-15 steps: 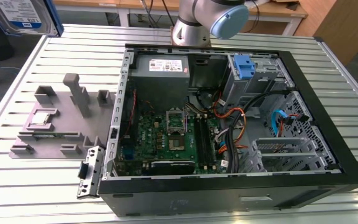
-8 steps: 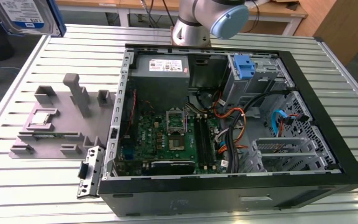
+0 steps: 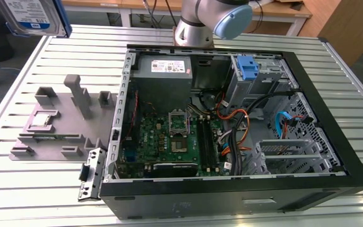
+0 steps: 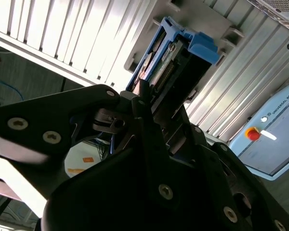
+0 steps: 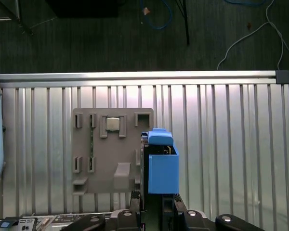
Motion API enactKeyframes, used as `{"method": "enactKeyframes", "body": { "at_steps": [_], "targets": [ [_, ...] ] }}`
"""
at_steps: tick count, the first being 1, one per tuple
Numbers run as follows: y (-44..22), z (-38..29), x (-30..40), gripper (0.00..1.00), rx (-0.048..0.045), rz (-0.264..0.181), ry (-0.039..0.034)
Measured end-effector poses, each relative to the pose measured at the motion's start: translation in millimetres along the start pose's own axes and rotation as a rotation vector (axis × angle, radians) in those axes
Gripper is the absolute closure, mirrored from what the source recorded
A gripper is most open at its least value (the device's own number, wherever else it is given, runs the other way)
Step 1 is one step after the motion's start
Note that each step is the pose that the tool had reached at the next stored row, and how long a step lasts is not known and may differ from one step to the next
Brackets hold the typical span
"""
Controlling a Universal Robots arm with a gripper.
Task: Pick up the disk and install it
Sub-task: 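Pick up the disk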
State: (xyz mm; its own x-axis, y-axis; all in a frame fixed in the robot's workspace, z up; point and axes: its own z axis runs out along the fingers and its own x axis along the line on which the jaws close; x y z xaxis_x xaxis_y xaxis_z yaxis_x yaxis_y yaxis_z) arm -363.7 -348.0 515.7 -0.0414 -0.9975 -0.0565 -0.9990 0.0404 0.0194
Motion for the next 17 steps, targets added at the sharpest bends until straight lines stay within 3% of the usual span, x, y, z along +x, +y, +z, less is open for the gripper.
{"method": "enactKeyframes", "body": {
  "at_steps": [11, 17],
  "targets": [
    [-16.9, -0.3, -0.7, 0.65, 0.0, 0.0, 0.0001],
    [-18.6, -0.3, -0.7, 0.65, 0.0001, 0.0, 0.0]
  ]
}}
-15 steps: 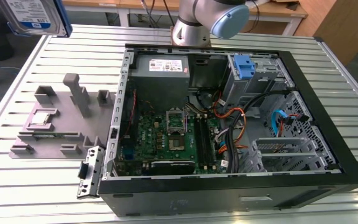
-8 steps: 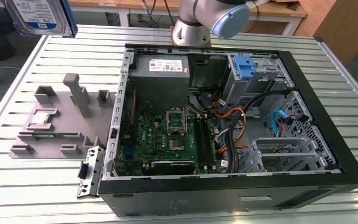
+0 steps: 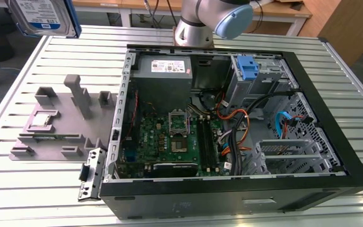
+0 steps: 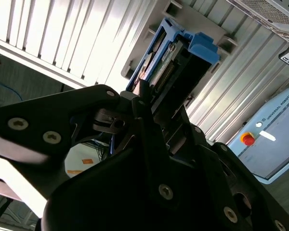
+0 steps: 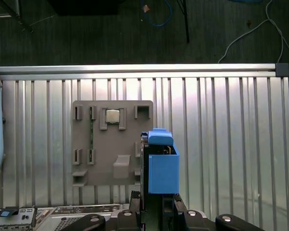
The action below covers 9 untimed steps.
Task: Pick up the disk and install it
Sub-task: 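Pick up the disk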
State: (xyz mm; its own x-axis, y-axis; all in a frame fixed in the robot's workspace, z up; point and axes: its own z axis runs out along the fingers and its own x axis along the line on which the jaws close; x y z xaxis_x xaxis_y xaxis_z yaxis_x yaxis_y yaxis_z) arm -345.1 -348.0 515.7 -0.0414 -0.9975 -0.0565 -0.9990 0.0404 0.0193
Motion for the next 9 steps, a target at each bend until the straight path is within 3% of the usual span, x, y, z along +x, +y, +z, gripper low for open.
{"method": "enactKeyframes", "body": {
  "at_steps": [4, 9],
  "targets": [
    [-1.5, -0.1, -0.1, 0.65, -0.0002, 0.0, 0.0001],
    [-10.7, -0.2, -0.5, 0.65, -0.0004, 0.0, 0.0002]
  ]
}}
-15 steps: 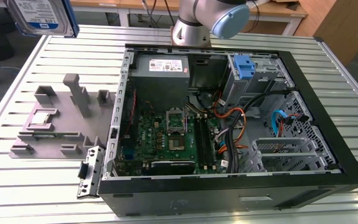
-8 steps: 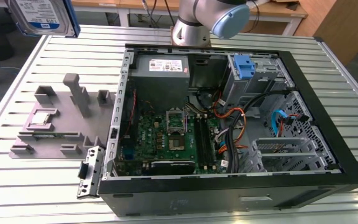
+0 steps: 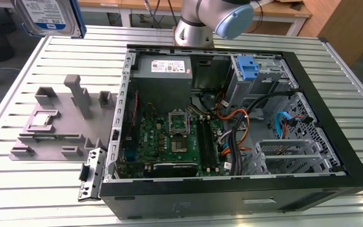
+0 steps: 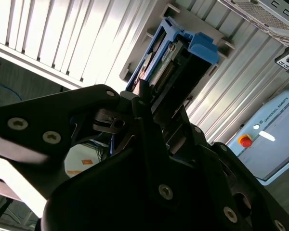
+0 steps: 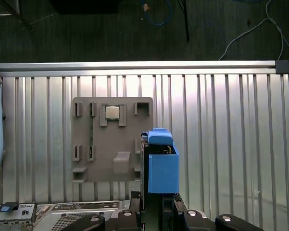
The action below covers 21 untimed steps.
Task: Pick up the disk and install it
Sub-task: 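Pick up the disk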
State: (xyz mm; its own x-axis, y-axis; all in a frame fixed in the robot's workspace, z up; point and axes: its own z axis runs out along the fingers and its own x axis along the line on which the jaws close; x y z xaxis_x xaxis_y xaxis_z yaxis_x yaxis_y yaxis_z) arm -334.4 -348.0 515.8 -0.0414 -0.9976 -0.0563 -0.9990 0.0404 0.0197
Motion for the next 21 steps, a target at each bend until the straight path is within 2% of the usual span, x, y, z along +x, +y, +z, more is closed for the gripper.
{"method": "enactKeyframes", "body": {
  "at_steps": [6, 17, 21],
  "targets": [
    [-8.8, 0.4, 1.6, 0.65, 0.0, 0.0, -0.0001],
    [-17.1, 0.8, 18.5, 0.65, 0.0, 0.0, -0.0001],
    [-20.3, 1.2, 19.6, 0.65, 0.0, 0.0, -0.0001]
  ]
}}
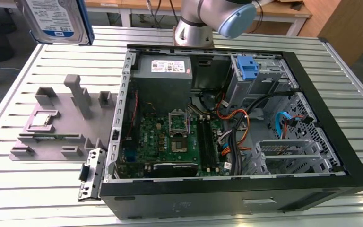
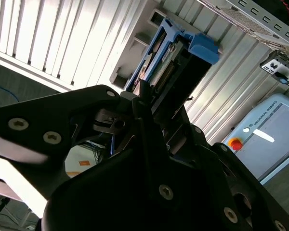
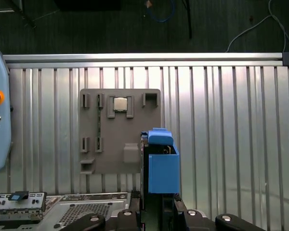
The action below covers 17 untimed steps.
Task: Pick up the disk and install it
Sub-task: 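Pick up the disk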
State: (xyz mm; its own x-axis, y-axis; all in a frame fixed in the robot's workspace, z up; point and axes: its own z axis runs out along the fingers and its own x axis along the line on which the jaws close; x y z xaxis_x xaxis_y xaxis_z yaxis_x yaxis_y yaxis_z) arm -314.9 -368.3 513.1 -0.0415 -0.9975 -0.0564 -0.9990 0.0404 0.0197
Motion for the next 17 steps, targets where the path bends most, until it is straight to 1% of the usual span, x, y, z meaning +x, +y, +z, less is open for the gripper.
{"method": "enactKeyframes", "body": {
  "at_steps": [2, 6, 17],
  "targets": [
    [-4.6, 0.1, -0.2, 0.65, -0.0002, 0.0, 0.0001],
    [-17.6, 0.2, -0.7, 0.65, -0.0008, 0.0, 0.0001],
    [-61.3, 0.2, -2.4, 0.65, -0.0037, 0.0, 0.0001]
  ]
}}
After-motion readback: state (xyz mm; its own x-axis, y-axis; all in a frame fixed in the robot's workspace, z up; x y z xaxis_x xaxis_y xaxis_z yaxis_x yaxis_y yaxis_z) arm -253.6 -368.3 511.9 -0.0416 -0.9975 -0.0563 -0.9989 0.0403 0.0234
